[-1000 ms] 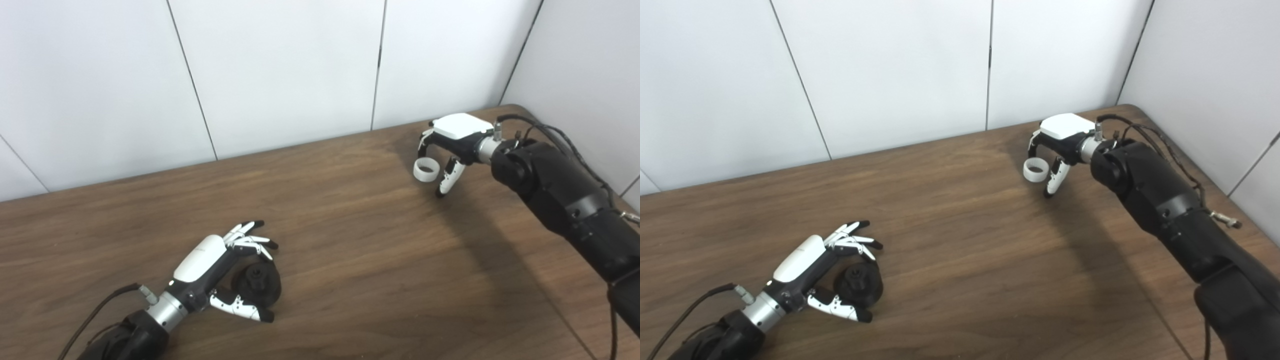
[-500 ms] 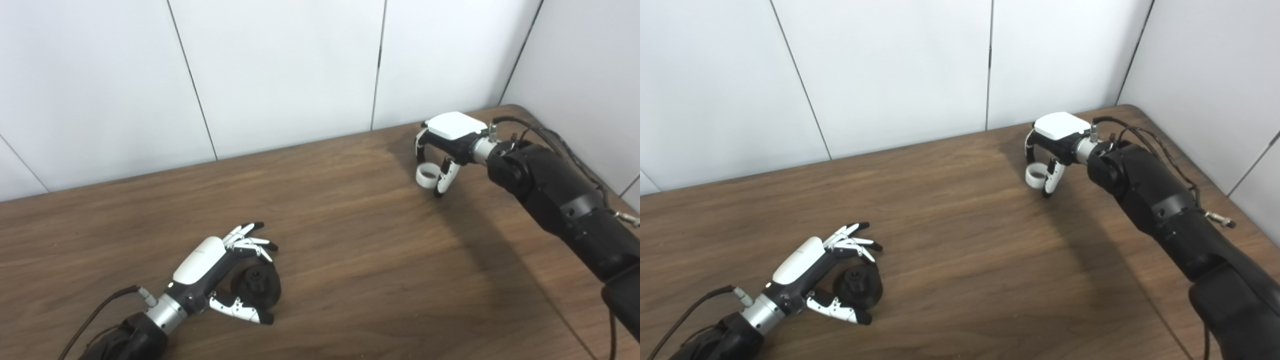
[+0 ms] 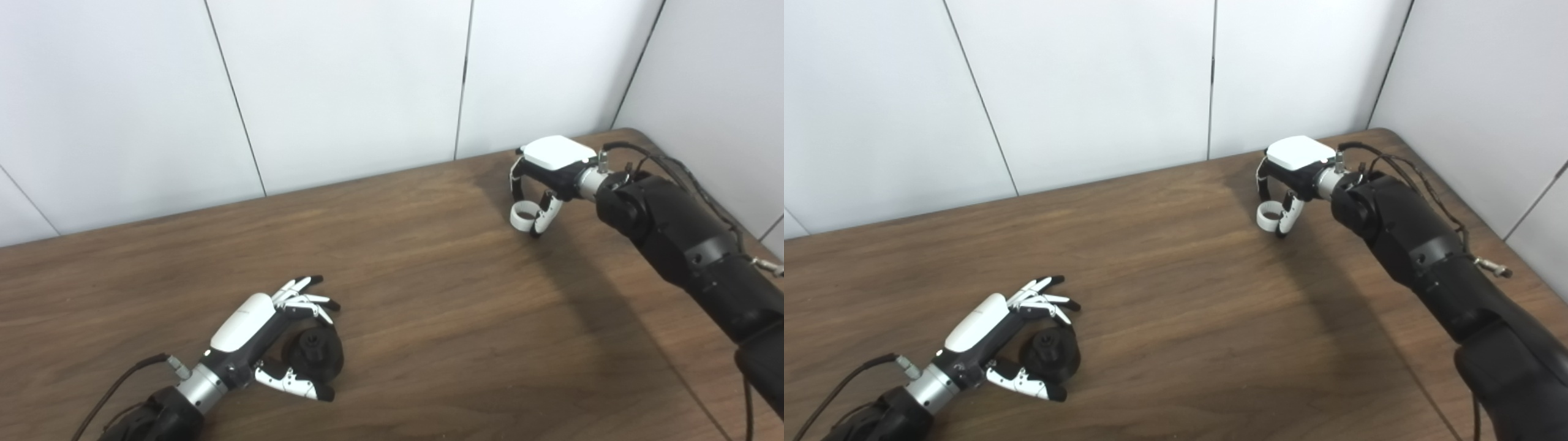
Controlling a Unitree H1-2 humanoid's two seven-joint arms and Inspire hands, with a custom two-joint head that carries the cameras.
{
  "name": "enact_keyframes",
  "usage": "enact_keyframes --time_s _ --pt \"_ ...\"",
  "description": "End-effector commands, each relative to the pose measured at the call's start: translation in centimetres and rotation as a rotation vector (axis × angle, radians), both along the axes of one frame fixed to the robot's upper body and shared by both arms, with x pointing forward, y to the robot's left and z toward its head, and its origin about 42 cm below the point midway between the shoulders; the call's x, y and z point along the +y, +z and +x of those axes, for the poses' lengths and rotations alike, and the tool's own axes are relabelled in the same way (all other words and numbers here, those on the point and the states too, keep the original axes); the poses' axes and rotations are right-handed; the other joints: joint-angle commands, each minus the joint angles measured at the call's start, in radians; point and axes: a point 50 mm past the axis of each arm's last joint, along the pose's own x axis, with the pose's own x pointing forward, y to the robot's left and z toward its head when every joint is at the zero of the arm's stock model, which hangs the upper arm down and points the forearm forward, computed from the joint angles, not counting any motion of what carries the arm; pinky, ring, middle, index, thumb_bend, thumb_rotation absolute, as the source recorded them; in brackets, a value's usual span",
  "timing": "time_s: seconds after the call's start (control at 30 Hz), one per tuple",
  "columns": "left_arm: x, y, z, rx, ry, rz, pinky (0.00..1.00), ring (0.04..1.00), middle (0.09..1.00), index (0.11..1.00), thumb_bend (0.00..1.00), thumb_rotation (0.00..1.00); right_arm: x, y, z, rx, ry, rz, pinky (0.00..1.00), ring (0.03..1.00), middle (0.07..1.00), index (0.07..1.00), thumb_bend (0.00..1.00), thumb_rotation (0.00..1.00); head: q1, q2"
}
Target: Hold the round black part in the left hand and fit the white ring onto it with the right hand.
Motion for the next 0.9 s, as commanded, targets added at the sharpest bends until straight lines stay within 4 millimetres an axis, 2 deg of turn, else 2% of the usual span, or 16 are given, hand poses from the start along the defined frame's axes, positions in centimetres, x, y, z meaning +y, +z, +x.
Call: enact_keyframes --time_s 0.0,0.27,0.67,0.87 --pt "1.5 -1.8 -0.9 0.067 -0.009 0.112 1.00 0.979 0.764 0.481 0.52 0.06 0.2 3.6 0.9 -0.101 0.023 -0.012 0.95 0.954 0.788 0.482 0.53 0.14 0.000 -0.001" --pt "1.7 -2.0 -0.5 0.073 0.001 0.123 1.00 0.977 0.765 0.481 0.52 0.06 1.6 4.8 0.6 -0.132 0.085 0.015 1.00 0.973 0.797 0.481 0.53 0.14 -0.004 -0.004" --pt "1.6 -2.4 -0.5 0.081 0.007 0.125 1.00 0.981 0.766 0.481 0.52 0.06 5.8 7.5 0.0 -0.181 0.257 0.052 1.00 0.985 0.804 0.481 0.53 0.14 -0.008 -0.006" --pt "1.5 -2.5 -0.4 0.077 0.008 0.127 1.00 0.979 0.767 0.481 0.52 0.06 8.2 8.9 -0.6 -0.215 0.335 0.060 1.00 0.990 0.799 0.481 0.53 0.14 0.016 0.001"
